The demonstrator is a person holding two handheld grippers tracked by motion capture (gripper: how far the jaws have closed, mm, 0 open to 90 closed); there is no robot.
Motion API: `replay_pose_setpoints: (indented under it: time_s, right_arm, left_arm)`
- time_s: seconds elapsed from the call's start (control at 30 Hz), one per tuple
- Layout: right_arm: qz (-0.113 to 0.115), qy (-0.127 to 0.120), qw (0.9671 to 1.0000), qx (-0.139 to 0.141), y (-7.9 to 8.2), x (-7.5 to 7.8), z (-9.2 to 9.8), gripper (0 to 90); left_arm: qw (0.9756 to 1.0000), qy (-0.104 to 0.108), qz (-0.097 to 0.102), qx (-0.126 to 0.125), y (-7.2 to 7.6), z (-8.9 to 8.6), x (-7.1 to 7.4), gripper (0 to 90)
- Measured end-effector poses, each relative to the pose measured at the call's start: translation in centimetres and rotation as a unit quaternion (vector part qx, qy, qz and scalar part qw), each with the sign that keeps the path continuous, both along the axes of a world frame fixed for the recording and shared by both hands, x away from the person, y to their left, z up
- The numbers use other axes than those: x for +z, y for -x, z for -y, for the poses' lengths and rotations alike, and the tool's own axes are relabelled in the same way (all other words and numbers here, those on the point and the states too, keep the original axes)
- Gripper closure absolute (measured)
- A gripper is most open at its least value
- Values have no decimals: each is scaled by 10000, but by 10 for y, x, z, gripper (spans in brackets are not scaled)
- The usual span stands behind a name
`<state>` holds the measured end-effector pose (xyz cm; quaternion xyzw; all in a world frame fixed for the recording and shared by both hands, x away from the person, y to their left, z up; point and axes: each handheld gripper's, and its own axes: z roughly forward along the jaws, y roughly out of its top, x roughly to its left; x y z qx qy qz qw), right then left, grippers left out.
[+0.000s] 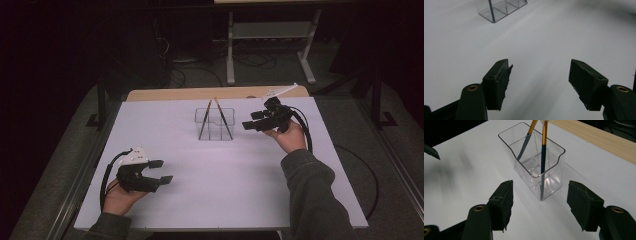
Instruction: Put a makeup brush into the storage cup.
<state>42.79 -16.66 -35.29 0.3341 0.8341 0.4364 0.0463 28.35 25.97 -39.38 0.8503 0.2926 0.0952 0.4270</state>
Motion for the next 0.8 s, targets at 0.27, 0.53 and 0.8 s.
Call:
replay_pose_setpoints:
  time_s: [0.27, 0.53, 0.8]
  right_arm:
    - [87, -19, 10000, 0, 10, -1, 5, 337]
    - [148, -64, 9999, 6, 20, -5, 8, 315]
    - [193, -91, 9998, 5, 28, -8, 12, 307]
  left_arm:
    - [10000, -1, 18, 16, 1, 0, 1, 310]
    - [10000, 27, 33, 46, 1, 0, 1, 310]
    - [10000, 26, 48, 39, 1, -1, 2, 306]
